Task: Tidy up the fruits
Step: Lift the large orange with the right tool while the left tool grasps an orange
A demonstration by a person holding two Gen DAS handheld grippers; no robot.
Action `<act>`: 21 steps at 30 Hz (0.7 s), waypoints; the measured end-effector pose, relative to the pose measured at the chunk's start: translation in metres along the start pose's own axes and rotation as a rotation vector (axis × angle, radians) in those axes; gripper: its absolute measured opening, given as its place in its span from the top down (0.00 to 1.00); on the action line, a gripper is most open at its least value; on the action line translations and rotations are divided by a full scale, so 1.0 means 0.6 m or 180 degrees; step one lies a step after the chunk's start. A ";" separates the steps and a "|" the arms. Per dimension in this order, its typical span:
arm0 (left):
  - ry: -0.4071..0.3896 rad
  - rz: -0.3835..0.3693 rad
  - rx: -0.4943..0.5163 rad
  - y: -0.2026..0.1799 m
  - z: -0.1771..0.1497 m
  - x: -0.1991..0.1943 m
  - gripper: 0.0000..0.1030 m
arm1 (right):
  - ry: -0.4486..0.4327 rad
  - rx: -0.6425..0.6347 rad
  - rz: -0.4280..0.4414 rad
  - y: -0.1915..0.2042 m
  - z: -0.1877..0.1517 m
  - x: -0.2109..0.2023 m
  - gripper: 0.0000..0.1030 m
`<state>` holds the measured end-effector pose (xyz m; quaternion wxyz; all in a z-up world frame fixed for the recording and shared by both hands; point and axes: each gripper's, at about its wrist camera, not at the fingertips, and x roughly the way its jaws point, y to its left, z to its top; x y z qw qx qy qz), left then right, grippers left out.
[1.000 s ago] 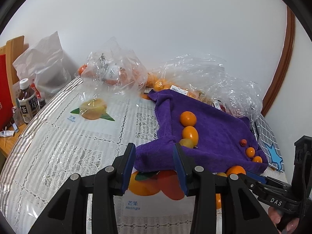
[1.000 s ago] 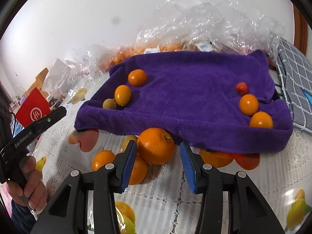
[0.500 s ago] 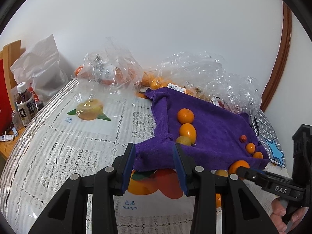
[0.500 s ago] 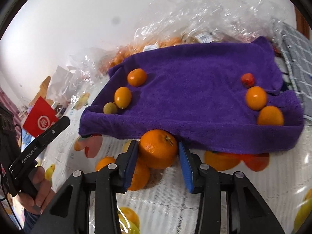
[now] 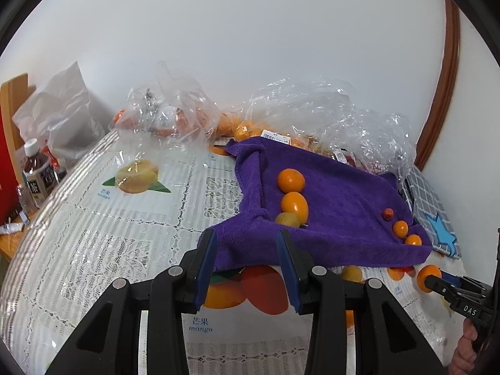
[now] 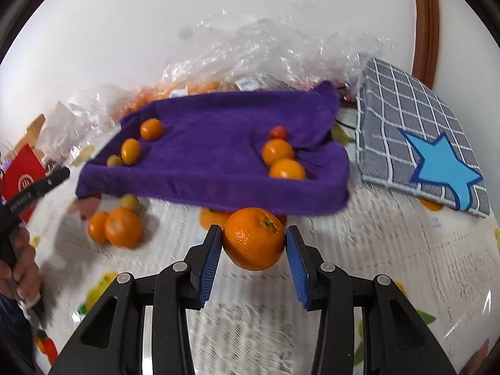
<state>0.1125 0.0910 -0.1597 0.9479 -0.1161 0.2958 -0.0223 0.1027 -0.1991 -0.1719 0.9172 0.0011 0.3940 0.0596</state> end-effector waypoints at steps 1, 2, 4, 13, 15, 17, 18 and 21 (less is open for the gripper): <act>-0.0011 -0.0027 0.0021 -0.002 0.000 -0.001 0.64 | 0.0039 0.0007 0.0012 -0.003 -0.006 0.003 0.59; -0.0014 -0.0047 0.0024 -0.003 -0.001 -0.002 0.64 | 0.0078 0.0011 0.0029 -0.004 -0.011 0.007 0.59; -0.0002 -0.0068 0.0009 -0.001 -0.001 -0.002 0.64 | 0.0049 -0.0016 0.0033 -0.004 -0.020 0.006 0.59; 0.0075 -0.0163 -0.0020 -0.001 -0.003 0.003 0.63 | 0.0125 -0.0036 0.0045 0.003 -0.023 0.027 0.48; 0.0148 -0.0294 -0.0002 -0.005 -0.006 0.007 0.60 | 0.0138 -0.0058 0.0057 0.006 -0.021 0.030 0.54; 0.0256 -0.0458 0.0050 -0.016 -0.012 0.011 0.60 | 0.0122 -0.0086 0.0090 0.008 -0.023 0.029 0.59; 0.0281 -0.0505 0.0089 -0.022 -0.015 0.011 0.60 | 0.0108 -0.0091 0.0084 0.008 -0.023 0.027 0.59; 0.0338 -0.0702 0.0238 -0.049 -0.029 0.002 0.60 | 0.0043 -0.0008 0.0057 -0.004 -0.023 0.019 0.59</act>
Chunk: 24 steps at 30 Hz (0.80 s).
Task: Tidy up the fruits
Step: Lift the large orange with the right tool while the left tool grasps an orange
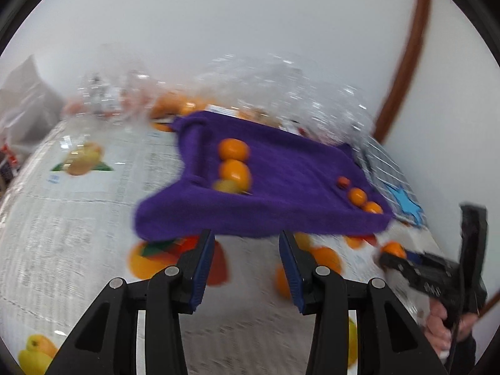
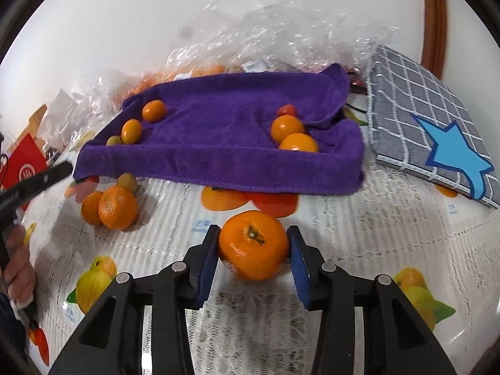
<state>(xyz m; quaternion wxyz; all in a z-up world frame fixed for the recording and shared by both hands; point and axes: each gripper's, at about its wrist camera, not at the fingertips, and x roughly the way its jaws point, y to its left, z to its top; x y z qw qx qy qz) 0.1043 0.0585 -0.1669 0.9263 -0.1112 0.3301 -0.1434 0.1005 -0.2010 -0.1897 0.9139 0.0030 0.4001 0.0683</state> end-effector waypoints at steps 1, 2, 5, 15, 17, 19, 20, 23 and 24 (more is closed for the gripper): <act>0.0038 -0.0058 0.0051 -0.010 -0.004 0.001 0.60 | -0.0017 0.0029 -0.0002 -0.005 0.000 -0.002 0.59; 0.0077 -0.0105 0.0093 -0.020 -0.008 0.001 0.60 | -0.0038 0.0070 0.0003 -0.012 -0.001 -0.006 0.59; 0.0279 -0.0181 0.0234 -0.048 -0.020 0.015 0.60 | -0.0087 0.0110 -0.0096 -0.027 -0.001 -0.012 0.59; 0.0488 -0.0219 0.0072 -0.044 -0.025 0.042 0.72 | -0.0079 0.0154 0.0035 -0.032 -0.001 -0.013 0.59; 0.0424 -0.0204 0.0046 -0.040 -0.025 0.036 0.72 | -0.0080 0.0167 0.0045 -0.032 0.000 -0.013 0.59; 0.0328 -0.0130 0.0035 -0.038 -0.023 0.027 0.72 | -0.0090 0.0180 0.0051 -0.033 0.000 -0.014 0.59; 0.0267 -0.0052 0.0014 -0.034 -0.022 0.021 0.72 | -0.0094 0.0186 0.0055 -0.033 -0.001 -0.014 0.59; 0.0266 0.0058 -0.0139 -0.015 -0.017 0.022 0.72 | -0.0111 0.0205 0.0059 -0.035 -0.002 -0.016 0.59; 0.0292 0.0084 -0.0188 -0.009 -0.016 0.024 0.72 | -0.0110 0.0208 0.0053 -0.036 -0.002 -0.016 0.59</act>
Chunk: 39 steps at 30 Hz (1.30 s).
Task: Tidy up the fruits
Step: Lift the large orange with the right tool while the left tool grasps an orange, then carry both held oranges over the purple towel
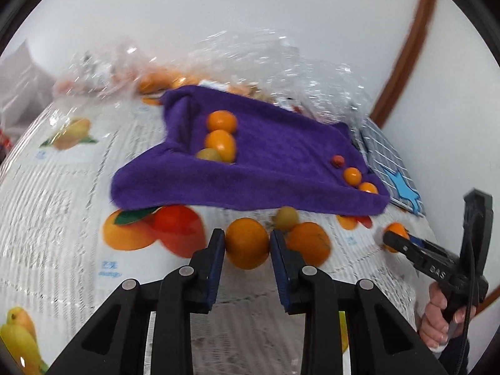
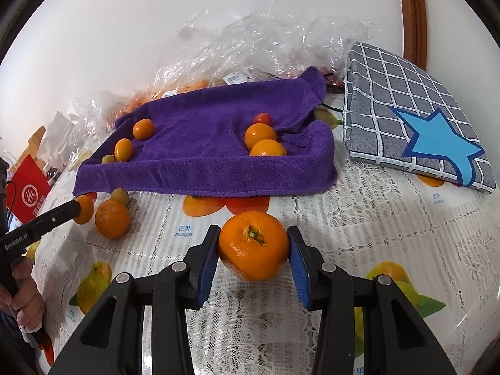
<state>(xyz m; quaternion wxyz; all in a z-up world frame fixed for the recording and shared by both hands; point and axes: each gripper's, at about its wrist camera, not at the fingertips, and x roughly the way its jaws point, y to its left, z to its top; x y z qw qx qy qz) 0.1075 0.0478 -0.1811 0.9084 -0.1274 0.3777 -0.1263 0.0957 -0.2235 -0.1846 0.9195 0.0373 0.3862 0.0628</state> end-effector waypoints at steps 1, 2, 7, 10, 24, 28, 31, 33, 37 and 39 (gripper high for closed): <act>0.0027 0.0029 -0.0041 0.005 0.000 0.003 0.72 | 0.0005 0.0003 -0.0009 0.000 0.000 0.000 0.59; 0.0047 0.0043 -0.0079 0.010 0.000 0.006 0.72 | 0.0012 0.0004 -0.0014 0.000 0.000 0.001 0.59; 0.0055 0.0085 -0.0021 0.005 -0.001 0.008 0.72 | 0.0035 -0.0031 -0.0041 0.004 0.001 0.003 0.59; 0.0057 0.0103 0.0000 0.001 -0.002 0.008 0.72 | 0.0042 -0.0061 -0.0042 0.006 0.001 0.004 0.59; -0.0348 0.0017 -0.0082 0.004 0.002 -0.028 0.71 | -0.0019 -0.0012 -0.0007 0.001 0.001 -0.003 0.59; -0.0420 0.0011 -0.0133 0.010 0.005 -0.036 0.71 | -0.0051 0.0015 0.0015 -0.002 0.000 -0.007 0.59; -0.0435 0.0031 -0.0196 0.016 0.006 -0.037 0.71 | -0.0048 0.0017 0.0023 -0.002 0.000 -0.008 0.59; -0.0455 0.0029 -0.0237 0.021 0.007 -0.040 0.71 | -0.0043 0.0010 0.0019 -0.001 0.000 -0.008 0.59; -0.0486 0.0019 -0.0302 0.027 0.007 -0.045 0.71 | -0.0031 -0.0002 0.0012 0.005 0.000 -0.009 0.59; -0.0503 0.0018 -0.0316 0.029 0.007 -0.046 0.71 | -0.0023 -0.0002 0.0051 0.009 0.001 -0.012 0.59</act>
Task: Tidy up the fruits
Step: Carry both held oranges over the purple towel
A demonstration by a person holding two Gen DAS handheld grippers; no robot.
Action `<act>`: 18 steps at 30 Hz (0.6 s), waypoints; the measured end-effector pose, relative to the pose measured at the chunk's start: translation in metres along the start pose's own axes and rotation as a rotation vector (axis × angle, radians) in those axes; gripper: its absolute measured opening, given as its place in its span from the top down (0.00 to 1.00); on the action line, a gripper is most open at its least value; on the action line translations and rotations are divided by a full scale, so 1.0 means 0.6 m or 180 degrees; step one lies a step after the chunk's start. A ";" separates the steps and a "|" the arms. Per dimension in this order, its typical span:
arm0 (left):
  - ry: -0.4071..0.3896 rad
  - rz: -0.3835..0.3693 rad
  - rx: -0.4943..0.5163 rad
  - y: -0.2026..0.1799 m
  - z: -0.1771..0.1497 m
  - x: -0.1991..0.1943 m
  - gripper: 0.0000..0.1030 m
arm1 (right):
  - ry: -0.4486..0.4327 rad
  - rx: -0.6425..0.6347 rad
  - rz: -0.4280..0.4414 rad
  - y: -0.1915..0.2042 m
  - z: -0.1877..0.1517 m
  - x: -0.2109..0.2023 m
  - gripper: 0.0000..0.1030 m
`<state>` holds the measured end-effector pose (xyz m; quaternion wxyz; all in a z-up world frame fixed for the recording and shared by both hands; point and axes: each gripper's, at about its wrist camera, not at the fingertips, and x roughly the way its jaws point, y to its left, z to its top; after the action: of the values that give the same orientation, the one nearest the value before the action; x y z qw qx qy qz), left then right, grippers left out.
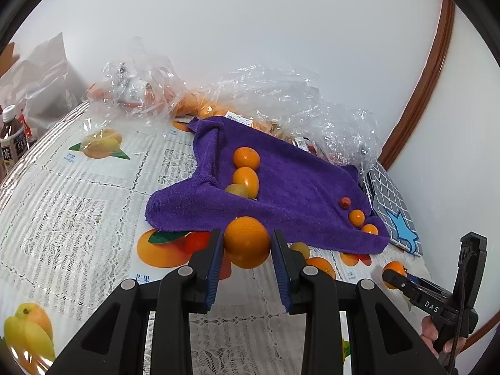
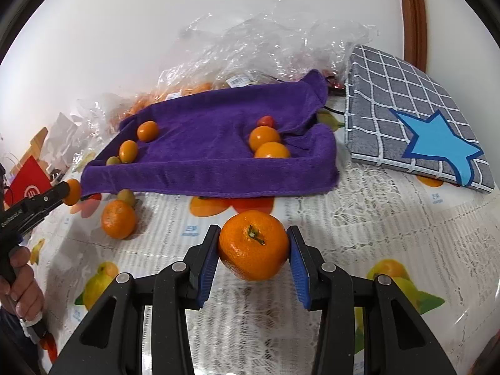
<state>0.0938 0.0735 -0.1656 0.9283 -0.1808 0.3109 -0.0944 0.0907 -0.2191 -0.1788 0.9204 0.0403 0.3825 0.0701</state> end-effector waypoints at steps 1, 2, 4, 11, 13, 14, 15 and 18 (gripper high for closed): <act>-0.0006 -0.0006 -0.0004 0.000 0.000 -0.001 0.71 | -0.0007 -0.0005 0.0019 0.002 0.001 -0.002 0.59; -0.0014 -0.0018 -0.0011 0.001 0.000 -0.002 0.71 | -0.0028 -0.0007 0.0048 0.005 0.003 -0.005 0.59; -0.0033 -0.0031 -0.0016 0.001 0.000 -0.004 0.71 | -0.0072 -0.0012 0.0096 0.010 0.010 -0.012 0.59; -0.0103 -0.0016 -0.0068 0.007 0.005 -0.010 0.71 | -0.0312 0.0001 0.0231 0.022 0.053 -0.037 0.59; -0.0101 -0.0044 -0.0118 0.010 0.007 -0.010 0.71 | -0.0372 -0.0033 0.0193 0.025 0.066 -0.041 0.59; -0.0097 -0.0030 -0.0130 0.012 0.008 -0.009 0.71 | -0.0386 -0.0047 0.0178 0.026 0.072 -0.041 0.59; -0.0096 -0.0018 -0.0134 0.012 0.009 -0.009 0.71 | -0.0398 -0.0057 0.0166 0.027 0.078 -0.041 0.59; -0.0154 0.0015 -0.0122 0.010 0.015 -0.013 0.71 | -0.0428 -0.0085 0.0155 0.027 0.093 -0.040 0.59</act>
<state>0.0935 0.0835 -0.1572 0.9321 -0.2000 0.2906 -0.0819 0.1120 -0.2080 -0.1210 0.9425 0.0420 0.3178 0.0947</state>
